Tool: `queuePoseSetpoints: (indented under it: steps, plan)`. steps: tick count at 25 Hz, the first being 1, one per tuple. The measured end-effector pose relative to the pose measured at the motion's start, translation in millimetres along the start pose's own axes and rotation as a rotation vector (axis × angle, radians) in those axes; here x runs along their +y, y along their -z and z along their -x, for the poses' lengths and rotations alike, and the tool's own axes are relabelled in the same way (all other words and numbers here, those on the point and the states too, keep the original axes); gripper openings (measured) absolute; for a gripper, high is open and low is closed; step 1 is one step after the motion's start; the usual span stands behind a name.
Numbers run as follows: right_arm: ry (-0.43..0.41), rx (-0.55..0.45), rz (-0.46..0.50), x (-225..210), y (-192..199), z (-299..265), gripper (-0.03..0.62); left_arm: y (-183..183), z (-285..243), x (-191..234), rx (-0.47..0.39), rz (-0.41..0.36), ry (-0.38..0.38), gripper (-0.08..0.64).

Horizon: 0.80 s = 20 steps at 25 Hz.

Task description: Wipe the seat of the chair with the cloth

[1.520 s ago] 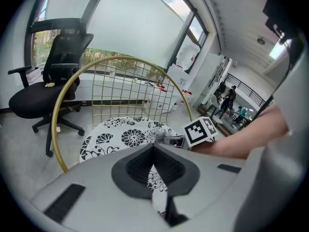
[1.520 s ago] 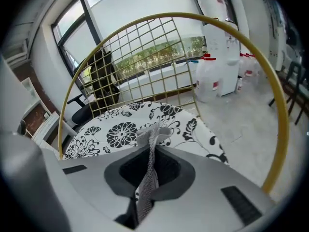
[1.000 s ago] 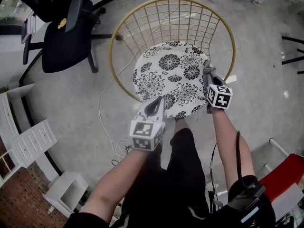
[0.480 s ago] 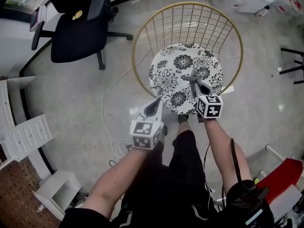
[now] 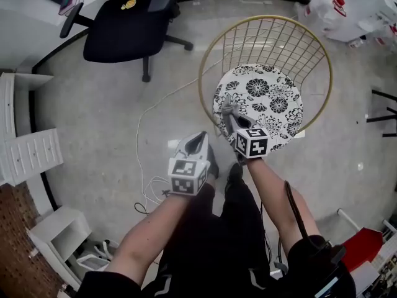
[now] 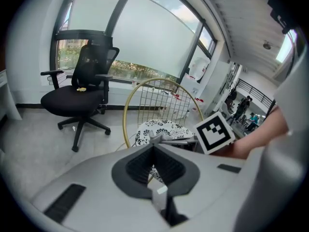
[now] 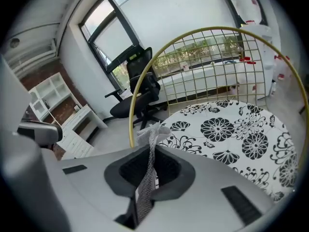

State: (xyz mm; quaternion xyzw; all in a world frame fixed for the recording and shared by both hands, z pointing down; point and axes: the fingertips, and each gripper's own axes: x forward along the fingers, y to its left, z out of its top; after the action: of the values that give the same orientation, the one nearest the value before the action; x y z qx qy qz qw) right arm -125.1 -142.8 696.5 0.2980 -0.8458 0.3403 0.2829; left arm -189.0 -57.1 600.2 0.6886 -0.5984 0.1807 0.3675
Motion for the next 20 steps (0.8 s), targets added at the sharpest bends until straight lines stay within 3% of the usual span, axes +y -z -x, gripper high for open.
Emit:
queuePoseSetpoints:
  steps: [9, 13, 20]
  plan:
    - [-0.101, 0.048, -0.030, 19.1, 37.8, -32.5, 0.021, 35.1, 14.1, -13.4, 0.000, 0.011, -0.056, 0.006]
    - [-0.103, 0.028, -0.057, 9.3, 46.8, -37.5, 0.021, 63.5, 14.4, -24.7, 0.025, 0.012, -0.068, 0.008]
    - [-0.069, 0.013, -0.072, -18.7, 56.1, -25.3, 0.021, 78.3, 18.2, -42.2, 0.030, 0.024, -0.070, 0.008]
